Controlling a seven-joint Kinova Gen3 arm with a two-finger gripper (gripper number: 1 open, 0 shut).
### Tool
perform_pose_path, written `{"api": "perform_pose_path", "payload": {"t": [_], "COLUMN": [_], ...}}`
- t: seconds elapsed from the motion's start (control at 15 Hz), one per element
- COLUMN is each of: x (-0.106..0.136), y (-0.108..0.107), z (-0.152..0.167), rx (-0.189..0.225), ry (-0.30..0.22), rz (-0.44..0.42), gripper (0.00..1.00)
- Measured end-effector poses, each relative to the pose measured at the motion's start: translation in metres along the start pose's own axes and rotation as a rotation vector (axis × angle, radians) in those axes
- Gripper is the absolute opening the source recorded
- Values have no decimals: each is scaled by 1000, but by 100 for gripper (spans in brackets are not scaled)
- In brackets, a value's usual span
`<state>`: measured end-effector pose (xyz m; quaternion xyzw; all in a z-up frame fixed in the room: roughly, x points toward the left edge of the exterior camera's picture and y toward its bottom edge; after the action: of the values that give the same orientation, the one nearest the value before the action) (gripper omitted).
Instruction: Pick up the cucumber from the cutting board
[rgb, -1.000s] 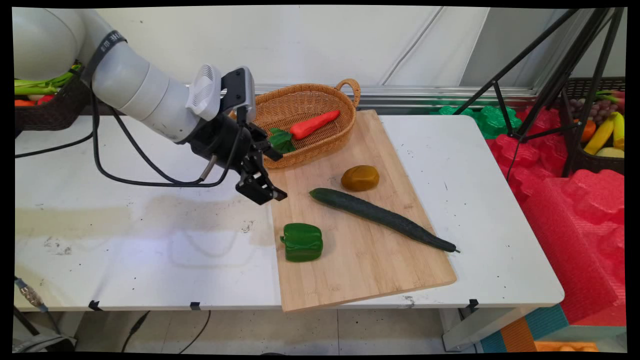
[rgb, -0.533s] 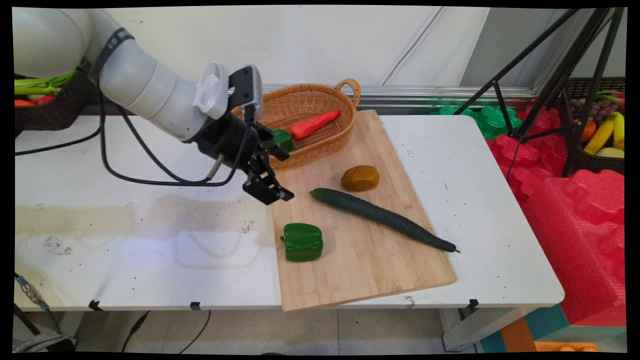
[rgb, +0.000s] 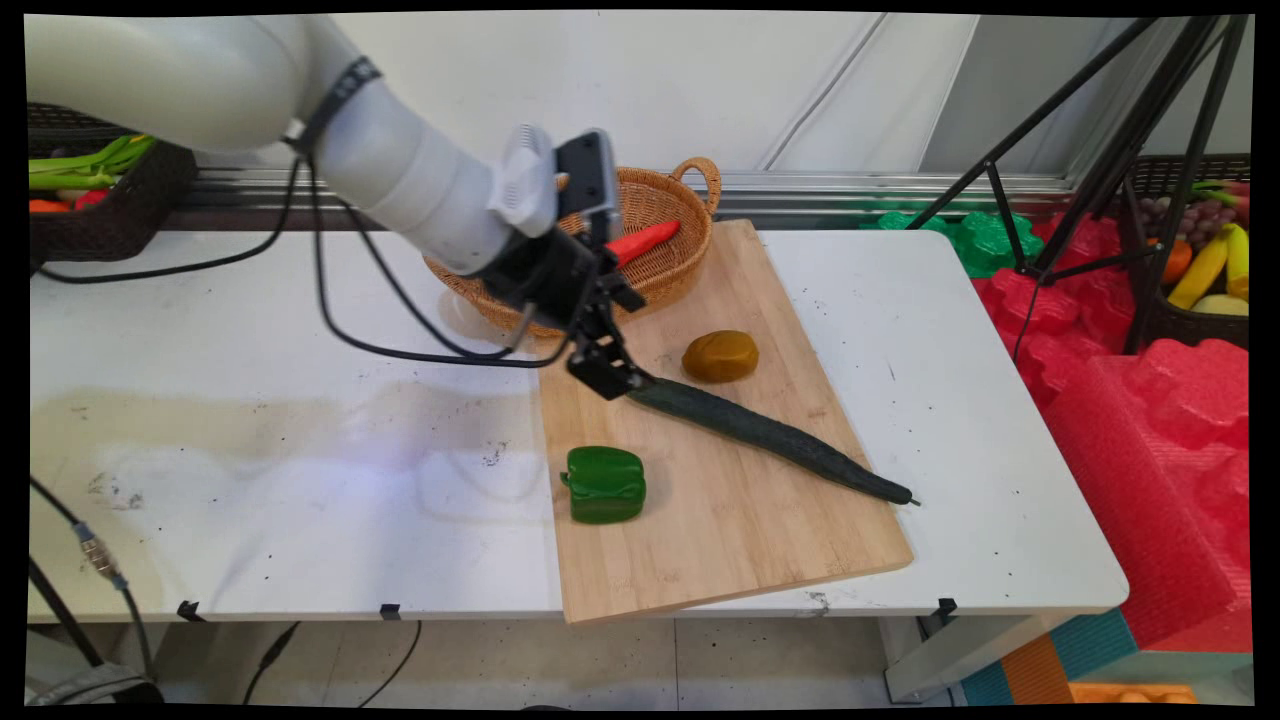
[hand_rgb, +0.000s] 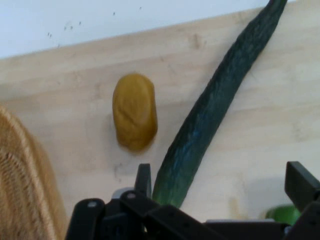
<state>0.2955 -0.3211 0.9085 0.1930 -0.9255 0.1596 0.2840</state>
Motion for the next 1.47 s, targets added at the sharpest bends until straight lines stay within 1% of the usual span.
{"api": "perform_pose_path", "payload": {"t": [0.13,0.33,0.47,0.67,1.13,1.47], "x": [13,26,33,44,55,56], "y": [0,2,3,2,0,-1], "z": [18,40,56,90,151,180], "rx": [-18,-40,-53,-77,-126,-149], "ry": [0,-3,-12,-38,-79,-99], "rz": [26,50,61,87,163,202], "gripper": [100,100,100,100,100,100]}}
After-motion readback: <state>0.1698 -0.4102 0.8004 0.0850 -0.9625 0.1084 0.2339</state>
